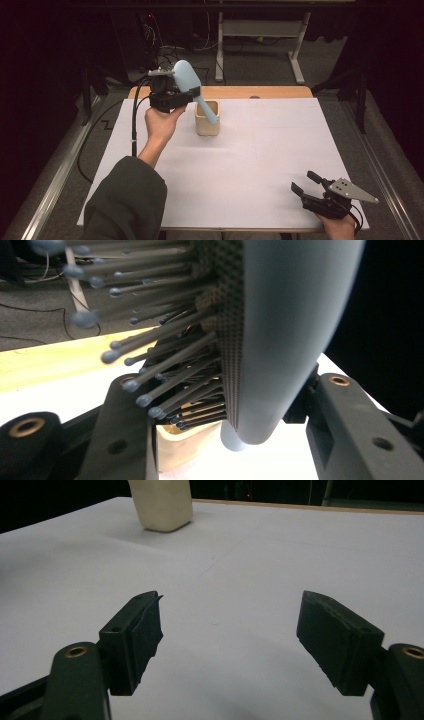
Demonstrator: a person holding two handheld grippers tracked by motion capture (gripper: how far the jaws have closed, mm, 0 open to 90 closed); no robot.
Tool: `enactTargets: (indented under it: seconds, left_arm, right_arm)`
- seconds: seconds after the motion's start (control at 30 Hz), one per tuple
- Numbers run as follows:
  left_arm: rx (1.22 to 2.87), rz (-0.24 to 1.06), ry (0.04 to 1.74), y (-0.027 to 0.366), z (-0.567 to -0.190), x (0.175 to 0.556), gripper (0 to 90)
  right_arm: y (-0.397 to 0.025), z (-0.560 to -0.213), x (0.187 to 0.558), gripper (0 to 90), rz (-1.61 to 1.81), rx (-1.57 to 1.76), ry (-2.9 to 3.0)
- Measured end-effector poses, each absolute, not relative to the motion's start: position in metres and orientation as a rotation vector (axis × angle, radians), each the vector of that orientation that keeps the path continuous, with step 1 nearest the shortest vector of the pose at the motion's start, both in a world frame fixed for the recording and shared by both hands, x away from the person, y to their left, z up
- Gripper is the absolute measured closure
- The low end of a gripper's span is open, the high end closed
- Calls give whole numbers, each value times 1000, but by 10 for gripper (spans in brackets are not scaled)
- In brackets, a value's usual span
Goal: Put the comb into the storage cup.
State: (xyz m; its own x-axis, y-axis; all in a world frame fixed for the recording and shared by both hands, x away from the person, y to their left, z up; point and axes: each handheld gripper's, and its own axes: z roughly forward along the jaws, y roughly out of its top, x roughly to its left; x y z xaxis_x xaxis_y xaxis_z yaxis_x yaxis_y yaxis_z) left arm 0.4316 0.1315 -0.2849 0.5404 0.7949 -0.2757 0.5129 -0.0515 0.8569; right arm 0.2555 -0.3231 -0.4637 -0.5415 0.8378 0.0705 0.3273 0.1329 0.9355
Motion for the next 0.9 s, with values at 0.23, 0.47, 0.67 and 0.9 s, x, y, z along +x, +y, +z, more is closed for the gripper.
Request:
enactTargets:
  seconds: [0.23,0.47,0.67,0.9]
  left_arm:
    - [1730,366,1113,130,-282,438,546]
    - [1715,381,1128,132,-280,444,546]
    - [1717,404,1143,132,-280,450,545]
    - [1730,418,1155,127,-283,457,545]
  right_arm:
    - [-324,-464,256,265,1408,1119,1936]
    - [-324,-464,256,266,1409,1120,1933]
    - [-324,-464,256,267,1408,1120,1935]
    - [-324,-464,255,267,1411,1112,1935]
